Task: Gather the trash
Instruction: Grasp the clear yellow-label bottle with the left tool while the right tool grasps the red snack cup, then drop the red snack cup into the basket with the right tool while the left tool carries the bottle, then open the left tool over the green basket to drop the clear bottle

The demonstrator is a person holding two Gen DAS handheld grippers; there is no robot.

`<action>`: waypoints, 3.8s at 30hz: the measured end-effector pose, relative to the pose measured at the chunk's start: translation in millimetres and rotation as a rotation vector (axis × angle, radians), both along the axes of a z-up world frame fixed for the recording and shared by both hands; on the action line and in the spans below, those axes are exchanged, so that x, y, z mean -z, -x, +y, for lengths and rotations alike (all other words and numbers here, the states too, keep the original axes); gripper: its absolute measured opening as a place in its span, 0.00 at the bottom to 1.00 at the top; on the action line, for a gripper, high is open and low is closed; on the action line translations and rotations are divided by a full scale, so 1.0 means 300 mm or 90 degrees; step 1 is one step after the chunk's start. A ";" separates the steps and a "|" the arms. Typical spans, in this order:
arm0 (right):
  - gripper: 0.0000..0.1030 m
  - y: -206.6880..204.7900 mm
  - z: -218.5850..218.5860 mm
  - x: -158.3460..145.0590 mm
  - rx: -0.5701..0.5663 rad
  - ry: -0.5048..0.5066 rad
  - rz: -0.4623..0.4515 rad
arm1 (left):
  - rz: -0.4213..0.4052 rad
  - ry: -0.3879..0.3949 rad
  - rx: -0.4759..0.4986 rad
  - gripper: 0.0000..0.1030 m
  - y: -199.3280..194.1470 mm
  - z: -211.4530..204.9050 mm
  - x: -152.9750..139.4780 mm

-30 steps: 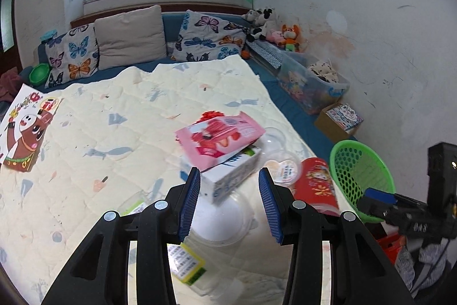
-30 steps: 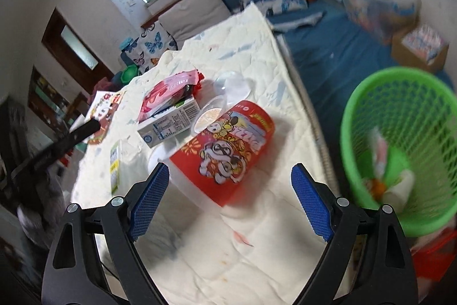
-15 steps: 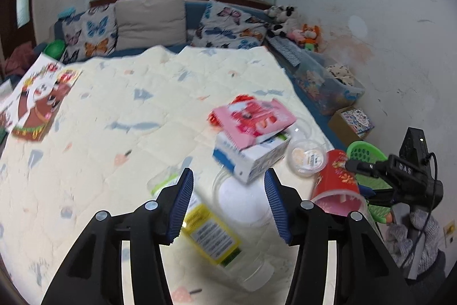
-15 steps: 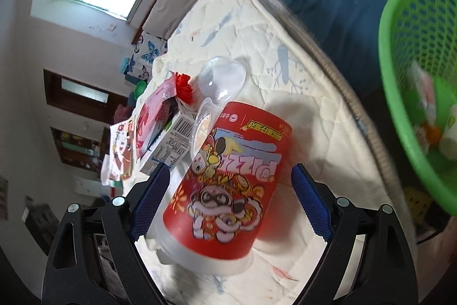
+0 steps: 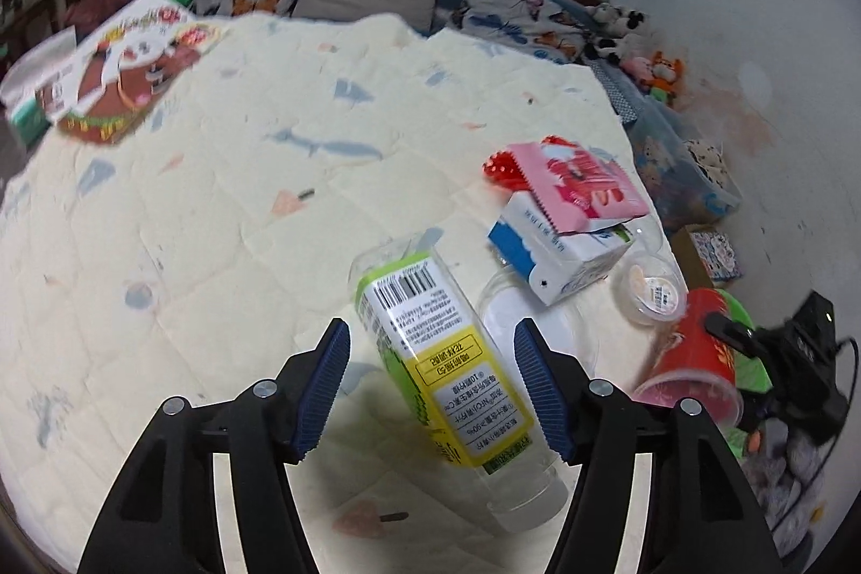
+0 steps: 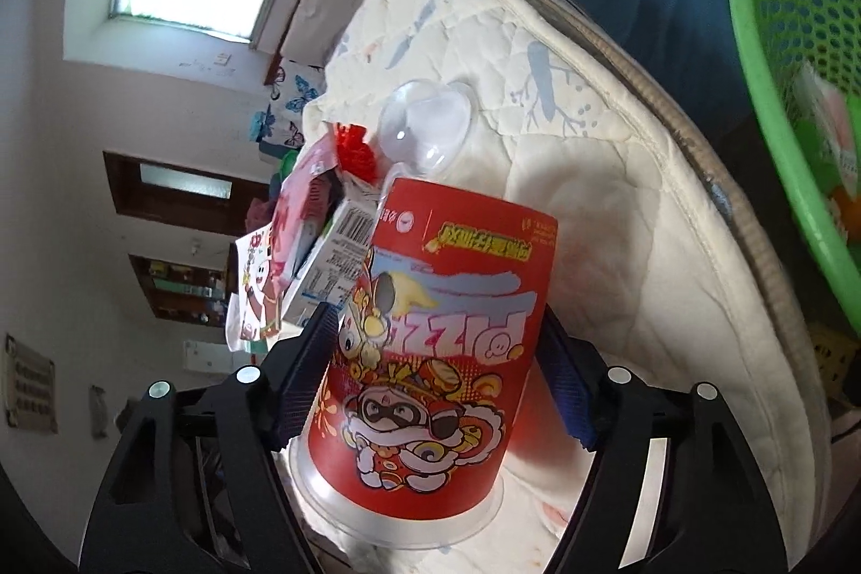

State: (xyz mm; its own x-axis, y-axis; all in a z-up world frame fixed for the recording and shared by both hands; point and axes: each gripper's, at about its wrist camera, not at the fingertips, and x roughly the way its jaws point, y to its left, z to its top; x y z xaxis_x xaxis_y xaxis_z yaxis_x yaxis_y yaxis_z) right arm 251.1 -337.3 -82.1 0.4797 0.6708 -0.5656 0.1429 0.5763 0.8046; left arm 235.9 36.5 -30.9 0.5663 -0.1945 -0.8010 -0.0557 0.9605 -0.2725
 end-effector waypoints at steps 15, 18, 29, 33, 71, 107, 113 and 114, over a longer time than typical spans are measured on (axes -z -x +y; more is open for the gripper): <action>0.70 0.146 0.105 -0.203 -0.029 0.217 -0.188 | 0.073 0.001 -0.050 0.57 -0.060 -0.054 0.101; 0.70 0.161 0.128 -0.222 -0.034 0.253 -0.212 | 0.072 0.007 -0.054 0.55 -0.061 -0.052 0.106; 0.69 0.224 0.164 -0.235 -0.042 0.340 -0.257 | 0.106 -0.015 -0.086 0.55 -0.069 -0.083 0.114; 0.69 0.238 0.161 -0.234 -0.040 0.353 -0.264 | 0.104 -0.020 -0.093 0.54 -0.064 -0.088 0.113; 0.66 0.262 -0.451 -0.034 0.162 0.492 -0.117 | -0.041 0.118 0.205 0.45 0.053 -0.525 -0.277; 0.74 0.580 -0.609 -0.076 0.238 0.476 -0.145 | 0.053 0.080 0.416 0.45 -0.080 -1.347 -0.004; 0.75 0.609 -0.632 -0.074 0.257 0.471 -0.147 | 0.099 0.108 0.426 0.45 -0.085 -1.448 0.076; 0.75 0.613 -0.635 -0.073 0.260 0.471 -0.146 | 0.109 0.121 0.428 0.44 -0.086 -1.458 0.092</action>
